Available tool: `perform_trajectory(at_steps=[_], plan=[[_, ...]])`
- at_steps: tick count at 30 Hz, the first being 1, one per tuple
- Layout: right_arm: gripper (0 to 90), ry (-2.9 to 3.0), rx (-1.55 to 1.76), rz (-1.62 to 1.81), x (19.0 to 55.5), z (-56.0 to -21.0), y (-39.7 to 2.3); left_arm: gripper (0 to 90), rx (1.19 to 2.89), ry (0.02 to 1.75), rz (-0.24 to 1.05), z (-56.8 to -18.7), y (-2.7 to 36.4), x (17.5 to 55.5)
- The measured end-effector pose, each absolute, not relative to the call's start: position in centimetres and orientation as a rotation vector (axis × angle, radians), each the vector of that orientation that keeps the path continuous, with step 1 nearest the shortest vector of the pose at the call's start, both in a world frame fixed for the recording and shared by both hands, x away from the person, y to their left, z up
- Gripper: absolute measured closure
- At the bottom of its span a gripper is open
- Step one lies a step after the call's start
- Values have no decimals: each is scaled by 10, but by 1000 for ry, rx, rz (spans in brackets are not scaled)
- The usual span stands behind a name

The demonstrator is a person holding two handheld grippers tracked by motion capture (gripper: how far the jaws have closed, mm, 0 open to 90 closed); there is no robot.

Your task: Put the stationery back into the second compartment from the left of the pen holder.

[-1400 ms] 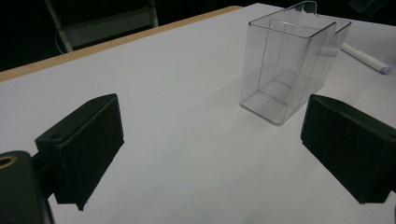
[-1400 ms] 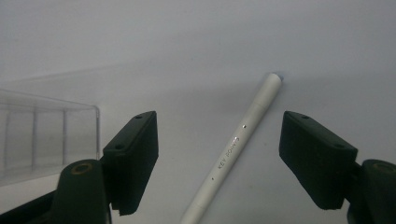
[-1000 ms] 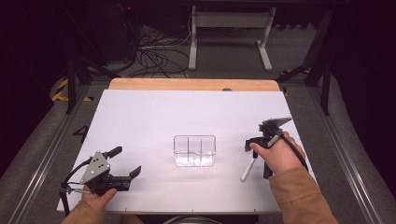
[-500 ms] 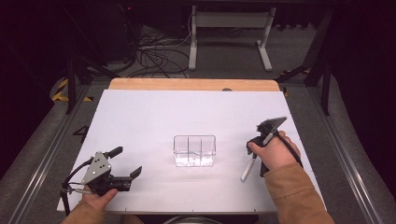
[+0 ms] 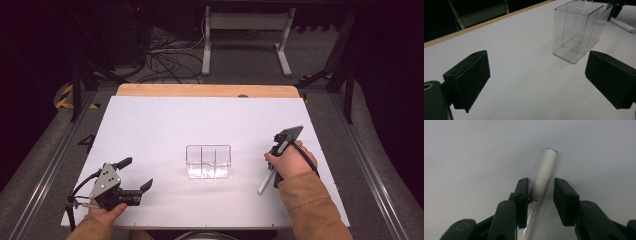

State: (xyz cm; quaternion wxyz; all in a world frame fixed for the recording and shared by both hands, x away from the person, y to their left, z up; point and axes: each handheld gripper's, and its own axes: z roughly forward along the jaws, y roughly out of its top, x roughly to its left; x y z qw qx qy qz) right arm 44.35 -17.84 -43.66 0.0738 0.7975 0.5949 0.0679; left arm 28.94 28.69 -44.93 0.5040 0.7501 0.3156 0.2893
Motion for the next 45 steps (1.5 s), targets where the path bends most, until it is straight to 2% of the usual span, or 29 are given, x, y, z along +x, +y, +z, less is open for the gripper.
perform_trajectory(at_steps=[14,17,31,45], plan=[[748,1734,2412,159,445,-437,-175,68,1816,755,705,-450,286,289],[791,1733,2413,166,446,-437,-174,68,1819,753,707,-450,286,289],[796,1722,2407,198,445,-435,-177,68,1820,752,708,-450,286,289],[798,1750,2224,545,422,-391,-190,68,1820,755,708,-450,285,289]])
